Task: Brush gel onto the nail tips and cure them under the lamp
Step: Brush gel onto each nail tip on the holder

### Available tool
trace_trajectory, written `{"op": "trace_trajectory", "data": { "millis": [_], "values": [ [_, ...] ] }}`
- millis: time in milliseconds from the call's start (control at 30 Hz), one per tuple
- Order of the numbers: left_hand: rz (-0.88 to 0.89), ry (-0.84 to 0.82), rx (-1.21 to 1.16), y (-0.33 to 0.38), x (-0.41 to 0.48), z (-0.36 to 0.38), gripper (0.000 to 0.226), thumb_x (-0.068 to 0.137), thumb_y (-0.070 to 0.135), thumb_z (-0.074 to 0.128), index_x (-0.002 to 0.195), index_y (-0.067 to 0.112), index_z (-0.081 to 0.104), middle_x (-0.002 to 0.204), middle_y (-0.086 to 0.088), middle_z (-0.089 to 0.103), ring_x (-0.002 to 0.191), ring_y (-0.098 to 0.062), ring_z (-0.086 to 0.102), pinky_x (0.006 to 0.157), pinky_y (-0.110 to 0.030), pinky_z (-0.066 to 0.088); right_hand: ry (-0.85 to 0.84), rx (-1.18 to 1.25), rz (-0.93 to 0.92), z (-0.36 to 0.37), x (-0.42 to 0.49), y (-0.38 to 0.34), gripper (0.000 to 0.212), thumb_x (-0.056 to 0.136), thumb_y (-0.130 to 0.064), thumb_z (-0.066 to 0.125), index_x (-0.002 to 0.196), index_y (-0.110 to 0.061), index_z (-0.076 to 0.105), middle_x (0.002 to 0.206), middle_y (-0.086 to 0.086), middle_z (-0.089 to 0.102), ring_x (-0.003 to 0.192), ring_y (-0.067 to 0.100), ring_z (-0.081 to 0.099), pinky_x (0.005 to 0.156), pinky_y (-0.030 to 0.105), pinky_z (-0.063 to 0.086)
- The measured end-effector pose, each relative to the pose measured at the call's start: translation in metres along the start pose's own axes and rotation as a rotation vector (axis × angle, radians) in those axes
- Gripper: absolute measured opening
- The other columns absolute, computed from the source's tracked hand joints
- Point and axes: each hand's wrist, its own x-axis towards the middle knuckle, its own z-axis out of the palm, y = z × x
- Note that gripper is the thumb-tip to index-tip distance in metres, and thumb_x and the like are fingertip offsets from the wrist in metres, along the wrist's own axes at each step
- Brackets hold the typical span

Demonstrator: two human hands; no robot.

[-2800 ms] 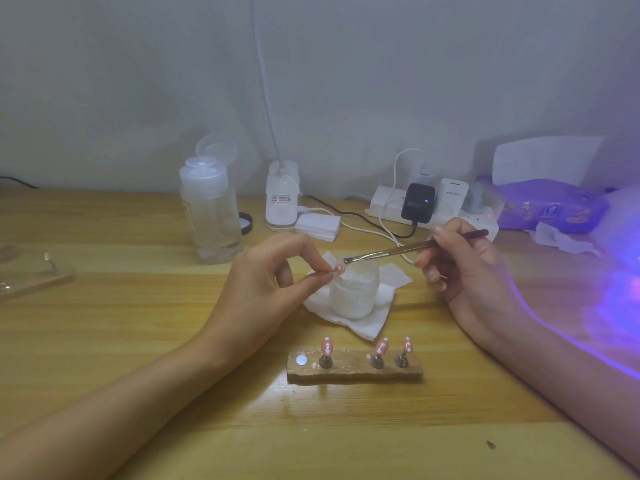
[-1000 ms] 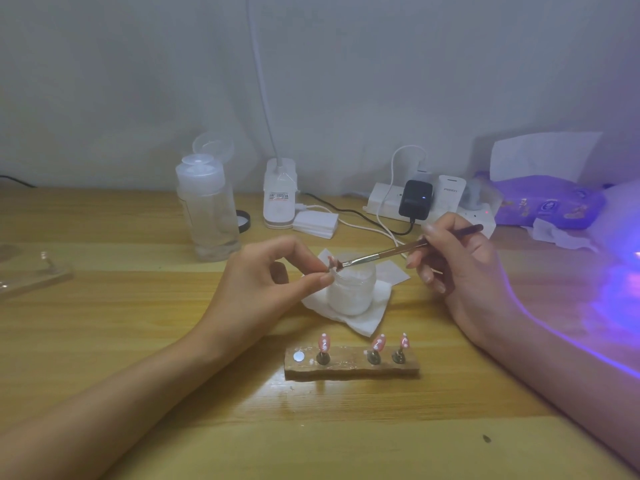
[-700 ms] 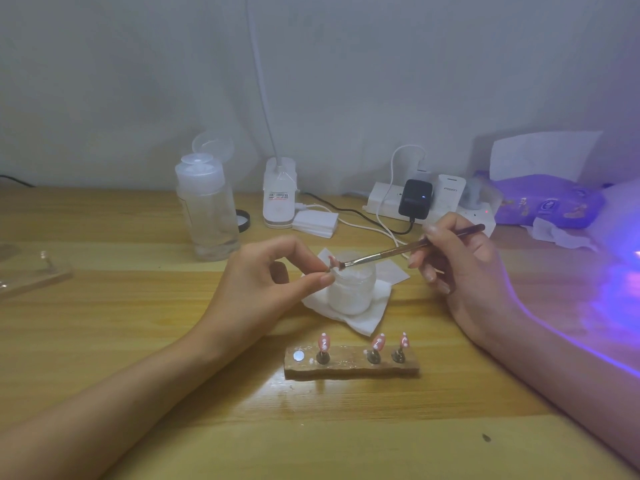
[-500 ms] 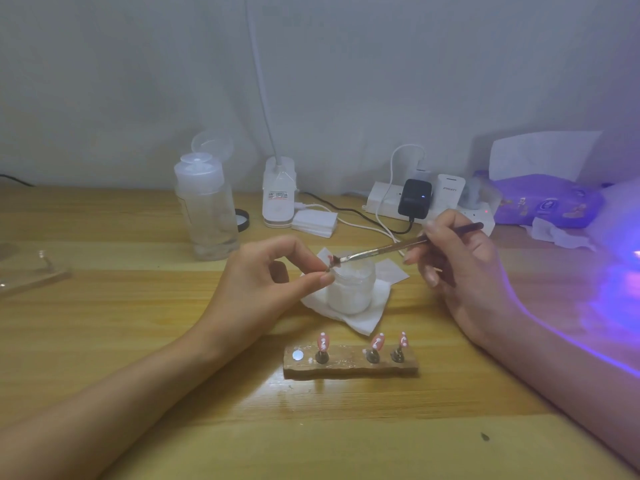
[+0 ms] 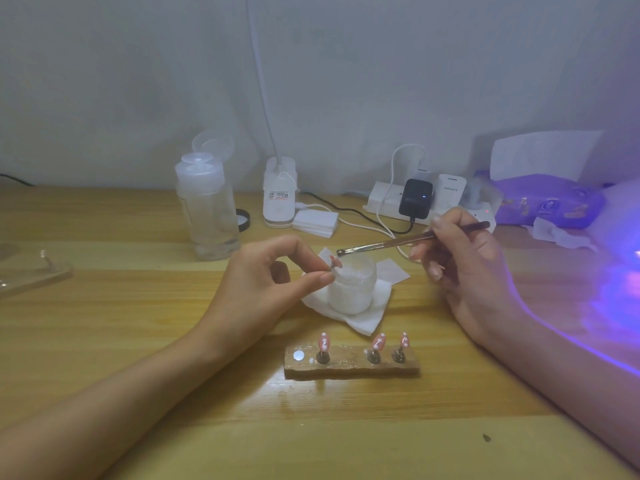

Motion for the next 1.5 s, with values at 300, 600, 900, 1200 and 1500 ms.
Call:
{"op": "trace_trajectory", "data": {
  "millis": [300,600,900,1200,1500],
  "values": [
    [0.014,0.005,0.012,-0.0001,0.0005,-0.0003,0.010,0.079,0.034,0.076,0.074,0.029,0.069,0.075,0.015,0.070,0.045,-0.002,0.036,0.047,-0.012,0.033,-0.012,-0.008,-0.004,0.0016,-0.0005,-0.0006,0.025,0.086,-0.035,0.063,0.065,-0.027,0.052,0.064,0.008,0.068,0.042,0.010,0.043,0.038,0.014,0.029],
    [0.006,0.001,-0.001,-0.0007,0.0009,-0.0014,0.013,0.081,0.030,0.079,0.073,0.031,0.068,0.075,0.015,0.069,0.045,-0.003,0.035,0.047,-0.012,0.033,0.003,-0.031,-0.003,0.0022,-0.0011,-0.0007,0.025,0.087,-0.034,0.063,0.064,-0.027,0.053,0.063,0.008,0.067,0.042,0.011,0.044,0.039,0.015,0.029],
    [0.000,-0.002,0.005,-0.0018,0.0009,-0.0013,0.011,0.080,0.031,0.076,0.073,0.032,0.068,0.074,0.016,0.068,0.045,-0.004,0.034,0.047,-0.012,0.032,-0.008,-0.034,0.010,0.0004,-0.0005,0.0010,0.028,0.092,-0.031,0.060,0.066,-0.028,0.052,0.061,0.006,0.065,0.043,0.010,0.044,0.040,0.016,0.025],
    [0.009,-0.007,0.004,-0.0022,0.0006,-0.0012,0.011,0.082,0.026,0.077,0.075,0.026,0.068,0.066,0.021,0.064,0.044,-0.004,0.031,0.045,-0.011,0.029,0.022,-0.033,0.019,0.0004,-0.0003,0.0019,0.031,0.097,-0.020,0.056,0.068,-0.024,0.048,0.058,0.006,0.063,0.042,0.010,0.041,0.039,0.016,0.025],
    [0.005,-0.007,0.006,-0.0020,0.0007,-0.0015,0.015,0.083,0.023,0.078,0.073,0.028,0.068,0.070,0.017,0.066,0.044,-0.005,0.032,0.046,-0.011,0.029,0.027,-0.030,0.005,-0.0016,0.0007,0.0025,0.033,0.098,-0.019,0.056,0.067,-0.026,0.048,0.058,0.006,0.063,0.043,0.010,0.042,0.042,0.019,0.024]
  ]
}}
